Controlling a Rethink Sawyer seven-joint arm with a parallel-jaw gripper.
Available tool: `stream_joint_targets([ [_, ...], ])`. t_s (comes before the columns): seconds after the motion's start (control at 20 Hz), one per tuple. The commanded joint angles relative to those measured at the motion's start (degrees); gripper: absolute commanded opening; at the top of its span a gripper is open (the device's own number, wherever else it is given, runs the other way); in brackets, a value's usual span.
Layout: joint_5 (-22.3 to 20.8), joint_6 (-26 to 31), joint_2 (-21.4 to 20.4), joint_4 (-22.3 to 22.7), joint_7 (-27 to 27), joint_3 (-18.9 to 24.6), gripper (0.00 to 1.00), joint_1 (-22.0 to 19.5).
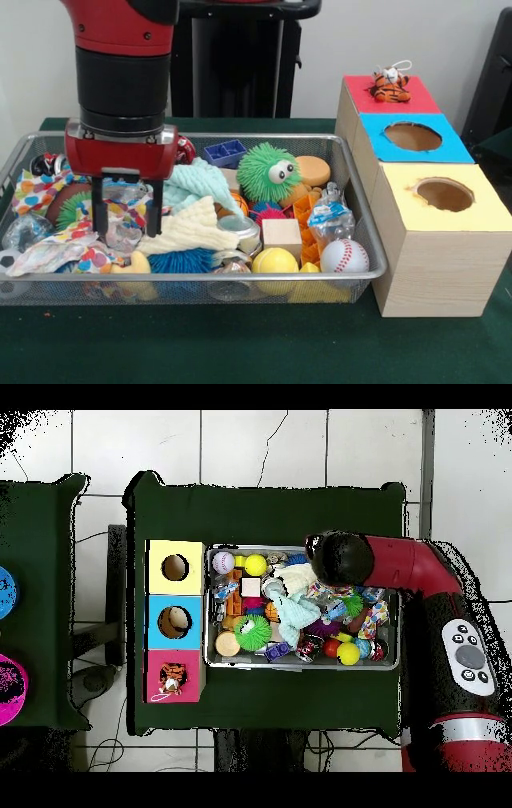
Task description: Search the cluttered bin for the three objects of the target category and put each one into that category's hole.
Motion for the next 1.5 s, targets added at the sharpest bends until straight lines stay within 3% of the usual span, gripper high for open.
stream_joint_targets([
  [0.05,-0.7,1.3,0.9,6.0,-7.1,5.5,1.0,-0.9],
  [0.6,-3.2,-3.9,5.1,4.3,-7.1,7.0,1.0,-2.3],
  [0.8,-4.3,-5.0,4.9,3.8,-7.6,7.0,1.0,-2.4],
  [1.1,-5.9,-4.9,6.4,1.4,-10.6,7.5,1.0,-3.1],
  [1.5,-8.0,-4.4,6.3,1.5,-11.6,8.7,1.0,-4.6],
])
